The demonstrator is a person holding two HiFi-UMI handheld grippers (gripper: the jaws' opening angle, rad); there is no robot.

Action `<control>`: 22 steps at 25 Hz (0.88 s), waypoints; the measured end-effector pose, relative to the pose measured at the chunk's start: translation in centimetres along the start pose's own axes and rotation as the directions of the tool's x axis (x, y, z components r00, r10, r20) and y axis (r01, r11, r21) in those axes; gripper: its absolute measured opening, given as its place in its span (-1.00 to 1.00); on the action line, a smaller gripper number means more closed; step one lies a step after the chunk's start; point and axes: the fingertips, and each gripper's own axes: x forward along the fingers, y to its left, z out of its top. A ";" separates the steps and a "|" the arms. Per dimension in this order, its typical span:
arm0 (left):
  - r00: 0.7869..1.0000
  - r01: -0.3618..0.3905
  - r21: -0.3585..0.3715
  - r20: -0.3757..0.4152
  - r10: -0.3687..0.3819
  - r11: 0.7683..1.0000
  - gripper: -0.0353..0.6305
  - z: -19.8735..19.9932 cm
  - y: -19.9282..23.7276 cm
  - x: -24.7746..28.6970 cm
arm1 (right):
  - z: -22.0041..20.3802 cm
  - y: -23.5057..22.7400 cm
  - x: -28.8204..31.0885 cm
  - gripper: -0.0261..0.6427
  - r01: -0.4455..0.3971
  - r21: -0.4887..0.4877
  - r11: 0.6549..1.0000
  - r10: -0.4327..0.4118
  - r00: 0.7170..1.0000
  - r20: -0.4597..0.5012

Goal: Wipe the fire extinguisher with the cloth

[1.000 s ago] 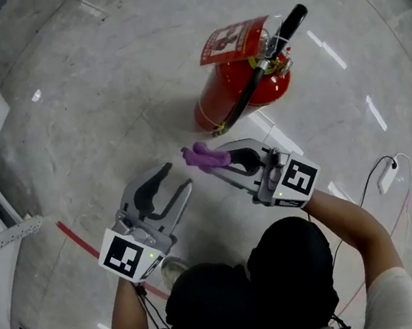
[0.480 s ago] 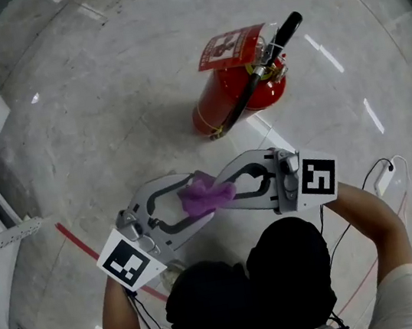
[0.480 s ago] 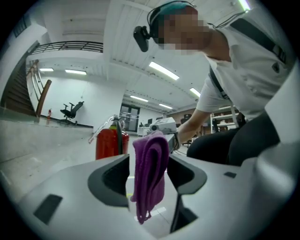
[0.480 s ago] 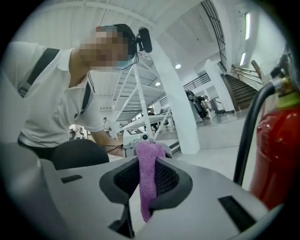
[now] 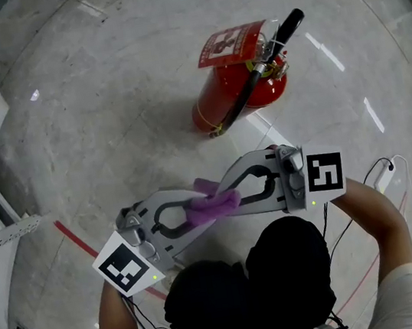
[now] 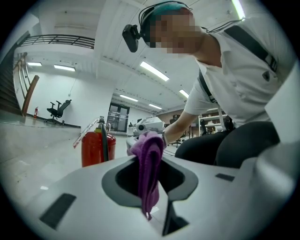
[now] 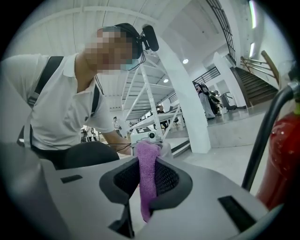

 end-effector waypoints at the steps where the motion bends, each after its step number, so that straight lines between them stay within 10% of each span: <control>1: 1.000 0.003 -0.006 0.000 -0.003 1.000 -0.64 0.0 -0.1 0.0 | -0.1 0.1 -0.1 -0.74 -0.005 0.003 1.000 0.005 1.000 0.000; 9: 0.999 0.048 -0.065 -0.003 -0.048 0.997 -0.71 0.0 -0.6 0.2 | 0.0 0.7 -0.3 -0.74 0.003 0.024 1.000 -0.004 1.000 0.027; 22: 0.978 -0.125 -0.268 0.130 0.164 0.955 -0.72 1.2 2.5 -2.0 | 1.6 -1.3 -4.0 -0.71 0.266 0.042 0.963 -0.269 0.951 0.151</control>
